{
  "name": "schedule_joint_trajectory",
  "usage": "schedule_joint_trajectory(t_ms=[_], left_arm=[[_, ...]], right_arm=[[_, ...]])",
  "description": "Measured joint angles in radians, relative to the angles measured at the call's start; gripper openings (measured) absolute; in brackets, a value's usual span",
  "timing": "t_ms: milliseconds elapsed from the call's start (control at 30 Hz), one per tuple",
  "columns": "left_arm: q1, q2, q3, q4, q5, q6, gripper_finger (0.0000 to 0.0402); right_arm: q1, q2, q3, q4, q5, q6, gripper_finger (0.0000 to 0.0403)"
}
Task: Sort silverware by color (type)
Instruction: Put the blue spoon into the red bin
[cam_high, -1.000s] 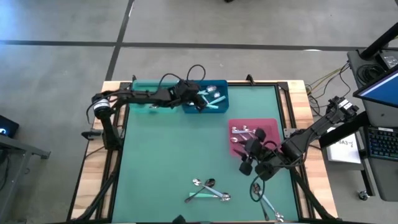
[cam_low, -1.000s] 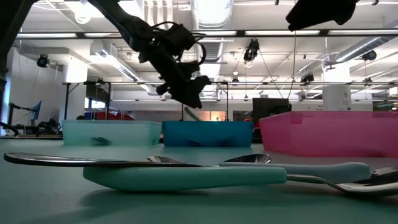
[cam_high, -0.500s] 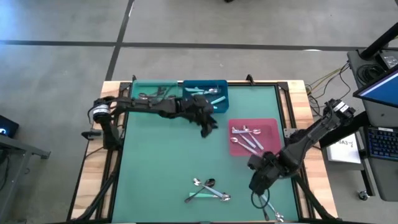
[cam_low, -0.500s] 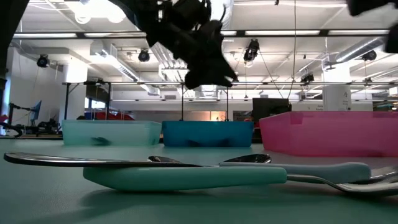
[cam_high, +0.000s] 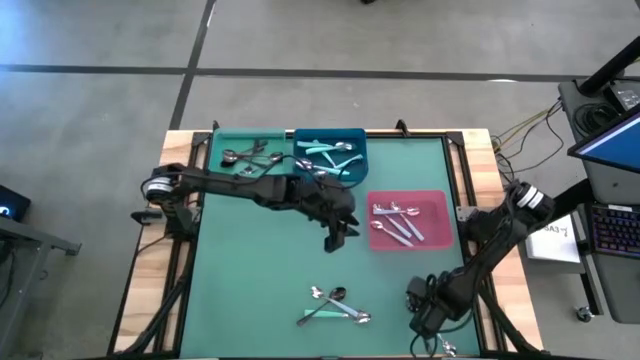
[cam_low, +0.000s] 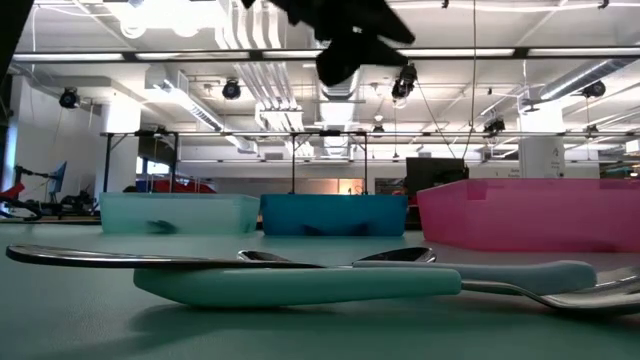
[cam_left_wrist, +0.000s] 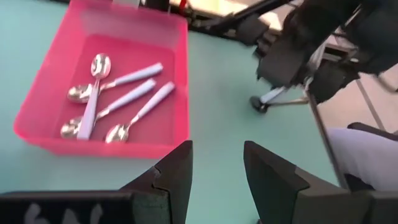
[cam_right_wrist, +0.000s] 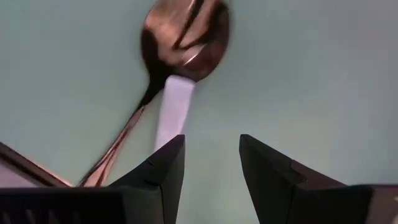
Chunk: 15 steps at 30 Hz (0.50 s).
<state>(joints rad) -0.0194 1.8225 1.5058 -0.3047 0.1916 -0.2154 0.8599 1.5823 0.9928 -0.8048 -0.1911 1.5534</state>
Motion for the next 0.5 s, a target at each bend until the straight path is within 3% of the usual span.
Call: schedule_joint_trajectory(t_ms=[233, 500], left_arm=[[-0.012, 0.0, 0.114, -0.063, -0.001, 0.024, 0.0127], [-0.012, 0.001, 0.137, -0.07, -0.002, 0.024, 0.0127]], right_arm=[[0.018, 0.013, 0.0, 0.082, -0.02, 0.016, 0.0144], [0.046, 0.026, 0.0, 0.088, 0.034, 0.051, 0.0135]])
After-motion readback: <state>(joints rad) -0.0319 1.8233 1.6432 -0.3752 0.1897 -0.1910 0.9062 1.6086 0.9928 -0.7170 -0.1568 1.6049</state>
